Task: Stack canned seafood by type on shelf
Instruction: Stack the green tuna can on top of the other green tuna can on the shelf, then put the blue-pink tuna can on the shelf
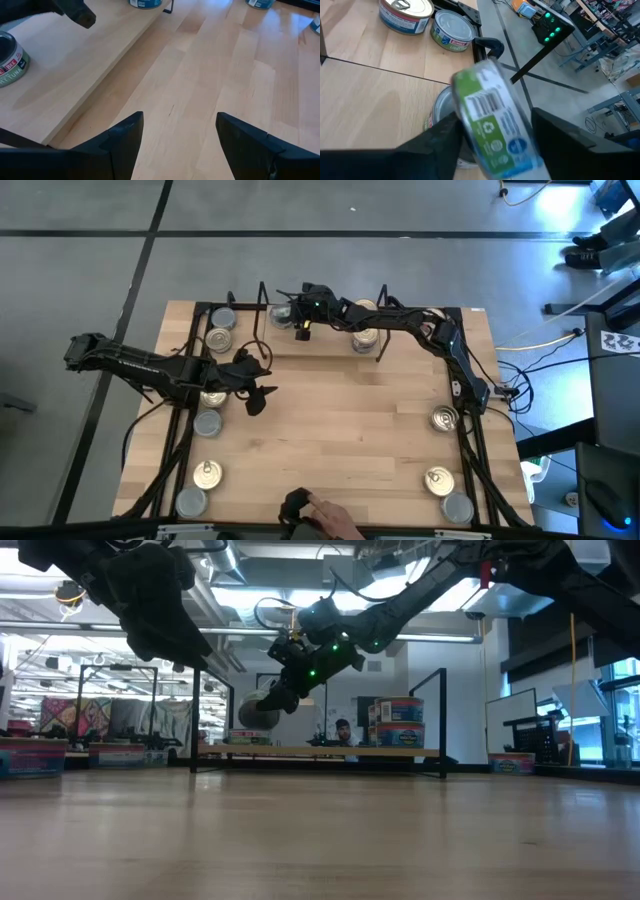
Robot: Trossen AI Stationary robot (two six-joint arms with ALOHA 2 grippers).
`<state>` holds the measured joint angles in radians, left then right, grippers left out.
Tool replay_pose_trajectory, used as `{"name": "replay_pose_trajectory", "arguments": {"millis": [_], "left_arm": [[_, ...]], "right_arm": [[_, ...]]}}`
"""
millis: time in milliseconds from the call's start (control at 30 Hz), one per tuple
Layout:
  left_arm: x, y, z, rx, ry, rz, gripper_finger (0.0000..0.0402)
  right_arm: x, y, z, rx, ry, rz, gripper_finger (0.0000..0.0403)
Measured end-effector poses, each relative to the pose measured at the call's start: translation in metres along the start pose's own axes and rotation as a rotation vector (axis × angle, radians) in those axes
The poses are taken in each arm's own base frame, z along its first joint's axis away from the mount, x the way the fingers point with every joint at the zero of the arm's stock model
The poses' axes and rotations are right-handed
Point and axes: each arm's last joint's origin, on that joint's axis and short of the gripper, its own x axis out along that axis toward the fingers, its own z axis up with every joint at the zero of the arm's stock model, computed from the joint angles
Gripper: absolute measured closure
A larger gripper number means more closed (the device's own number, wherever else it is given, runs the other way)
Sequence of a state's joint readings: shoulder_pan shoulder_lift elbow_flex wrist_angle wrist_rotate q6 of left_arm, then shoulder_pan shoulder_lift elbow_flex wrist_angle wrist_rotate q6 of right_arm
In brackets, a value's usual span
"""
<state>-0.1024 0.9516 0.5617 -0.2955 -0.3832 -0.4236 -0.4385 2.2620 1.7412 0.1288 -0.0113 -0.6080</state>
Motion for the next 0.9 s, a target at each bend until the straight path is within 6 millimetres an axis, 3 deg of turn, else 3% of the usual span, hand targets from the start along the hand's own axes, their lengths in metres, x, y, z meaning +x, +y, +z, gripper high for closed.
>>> {"name": "replay_pose_trajectory", "arguments": {"millis": [267, 500, 900], "left_arm": [[0.0, 0.0, 0.0, 0.003, 0.0, 0.0, 0.0153], [0.0, 0.0, 0.0, 0.004, 0.0, 0.0, 0.0153], [0.0, 0.0, 0.0, 0.011, 0.0, 0.0, 0.0153]], "right_arm": [[0.0, 0.0009, 0.0003, 0.002, -0.012, 0.023, 0.0113], [-0.0003, 0.0053, -0.0035, -0.018, -0.005, 0.11, 0.0117], [-0.0001, 0.001, 0.0006, -0.025, -0.026, 0.037, 0.0119]]}}
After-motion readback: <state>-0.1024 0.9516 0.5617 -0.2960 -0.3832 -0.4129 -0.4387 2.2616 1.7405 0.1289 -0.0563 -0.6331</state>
